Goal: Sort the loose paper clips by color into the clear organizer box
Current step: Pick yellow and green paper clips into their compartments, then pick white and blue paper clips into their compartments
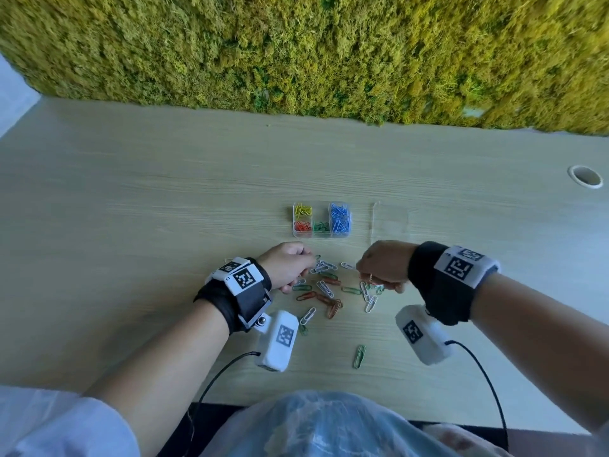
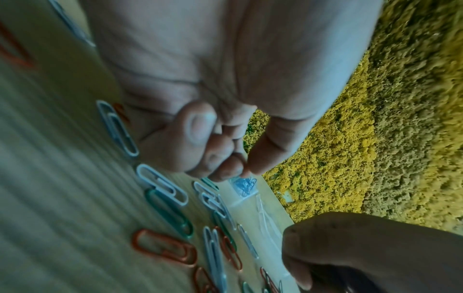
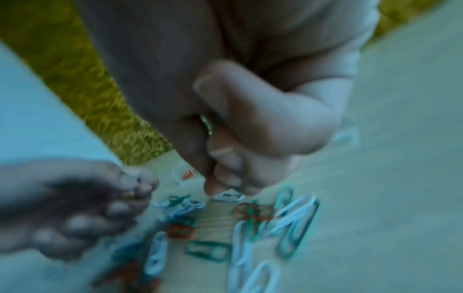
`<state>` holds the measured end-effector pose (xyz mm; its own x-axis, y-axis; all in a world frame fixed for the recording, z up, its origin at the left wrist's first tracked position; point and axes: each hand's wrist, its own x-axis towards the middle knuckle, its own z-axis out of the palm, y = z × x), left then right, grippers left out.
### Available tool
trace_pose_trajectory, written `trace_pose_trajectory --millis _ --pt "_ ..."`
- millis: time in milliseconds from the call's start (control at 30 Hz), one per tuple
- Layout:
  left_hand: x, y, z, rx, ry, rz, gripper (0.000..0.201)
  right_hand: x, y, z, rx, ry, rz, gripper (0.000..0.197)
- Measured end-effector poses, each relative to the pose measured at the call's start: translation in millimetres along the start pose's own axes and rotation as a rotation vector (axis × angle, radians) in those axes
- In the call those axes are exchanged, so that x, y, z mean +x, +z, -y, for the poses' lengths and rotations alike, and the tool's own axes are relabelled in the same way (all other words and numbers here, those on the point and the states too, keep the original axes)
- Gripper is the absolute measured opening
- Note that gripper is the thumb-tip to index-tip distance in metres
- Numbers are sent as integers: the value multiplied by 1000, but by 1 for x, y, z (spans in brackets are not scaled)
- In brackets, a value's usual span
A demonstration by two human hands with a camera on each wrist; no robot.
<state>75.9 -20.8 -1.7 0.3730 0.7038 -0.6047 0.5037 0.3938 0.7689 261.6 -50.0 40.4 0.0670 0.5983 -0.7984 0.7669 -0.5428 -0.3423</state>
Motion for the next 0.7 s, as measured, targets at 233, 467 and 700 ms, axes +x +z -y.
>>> trace_pose_trajectory --millis 233,467,700 --pt "-1 -10 3 116 21 1 15 17 -25 51 -155 -156 -145 14" --pt "-6 -17 4 215 35 -70 21 47 -34 100 -237 -314 -290 32" --pt "-14 -26 16 100 25 -79 15 65 -23 115 -430 -361 -369 29"
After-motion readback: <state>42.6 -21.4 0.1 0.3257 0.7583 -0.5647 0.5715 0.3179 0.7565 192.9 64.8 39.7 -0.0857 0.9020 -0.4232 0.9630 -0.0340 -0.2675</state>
